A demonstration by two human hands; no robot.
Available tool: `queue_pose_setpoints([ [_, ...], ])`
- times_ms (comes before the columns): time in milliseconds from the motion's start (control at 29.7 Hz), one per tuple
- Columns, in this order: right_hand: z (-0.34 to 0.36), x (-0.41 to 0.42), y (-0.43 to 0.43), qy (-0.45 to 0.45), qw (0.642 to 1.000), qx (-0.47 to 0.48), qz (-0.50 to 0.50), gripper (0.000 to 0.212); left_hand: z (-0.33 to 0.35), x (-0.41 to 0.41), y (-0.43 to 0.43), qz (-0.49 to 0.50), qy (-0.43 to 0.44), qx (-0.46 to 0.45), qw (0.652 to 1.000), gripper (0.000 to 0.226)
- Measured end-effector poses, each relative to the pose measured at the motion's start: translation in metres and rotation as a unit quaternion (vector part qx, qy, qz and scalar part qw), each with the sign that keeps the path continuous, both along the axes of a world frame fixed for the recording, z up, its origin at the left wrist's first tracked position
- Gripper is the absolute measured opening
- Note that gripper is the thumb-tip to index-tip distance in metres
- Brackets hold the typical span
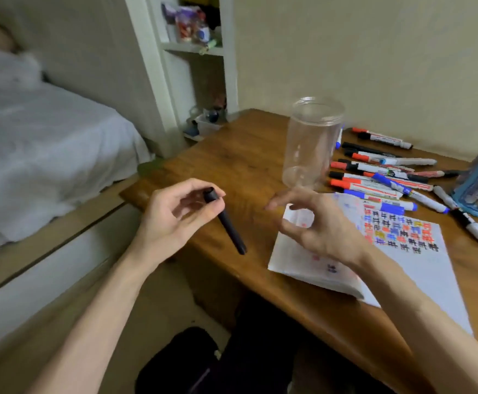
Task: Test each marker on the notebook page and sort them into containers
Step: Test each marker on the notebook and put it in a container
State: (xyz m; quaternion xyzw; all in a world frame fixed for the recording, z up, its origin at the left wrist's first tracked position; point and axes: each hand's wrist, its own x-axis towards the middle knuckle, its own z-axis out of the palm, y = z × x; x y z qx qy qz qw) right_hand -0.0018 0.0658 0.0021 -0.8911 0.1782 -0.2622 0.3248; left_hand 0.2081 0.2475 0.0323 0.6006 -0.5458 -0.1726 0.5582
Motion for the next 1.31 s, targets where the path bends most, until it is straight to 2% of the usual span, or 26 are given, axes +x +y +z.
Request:
queue_pose_setpoints([
  [168,-0.005,0.055,0.025,-0.028,0.997,-0.003,0.067,0.02,-0.024,0.031,0.065,0.055,0.003,0.053,0.997,0.012],
  [269,-0.009,0.071,0.034,-0.029,0.995,-0.001,0.091,0.021,-0.042,0.037,0.091,0.053,0.002,0.089,0.995,0.019],
  [336,-0.009,0.075,0.036,-0.029,0.995,0.0,0.096,0.022,-0.051,0.037,0.099,0.047,0.003,0.098,0.994,0.023],
  [504,-0.01,0.061,0.028,-0.037,0.997,0.001,0.074,0.022,-0.057,0.029,0.082,0.052,0.043,0.09,0.994,0.019],
  [672,-0.01,0.014,0.008,-0.023,1.0,0.012,-0.014,0.015,-0.049,0.007,0.031,0.008,0.063,0.072,0.995,0.016],
  [874,-0.012,-0.069,-0.023,-0.016,0.99,0.029,-0.137,0.024,-0.042,-0.05,-0.051,-0.091,0.038,0.059,0.993,0.013],
  [941,-0.015,-0.097,-0.032,-0.029,0.983,0.033,-0.179,0.028,-0.04,-0.073,-0.077,-0.133,0.044,0.055,0.989,0.013],
  [1110,-0.016,-0.161,-0.05,-0.03,0.959,0.051,-0.276,0.022,-0.027,-0.129,-0.132,-0.227,0.036,0.042,0.972,0.014],
  [1311,-0.02,-0.199,-0.065,-0.01,0.935,0.051,-0.35,0.022,-0.027,-0.166,-0.183,-0.243,0.014,0.08,0.967,0.014],
])
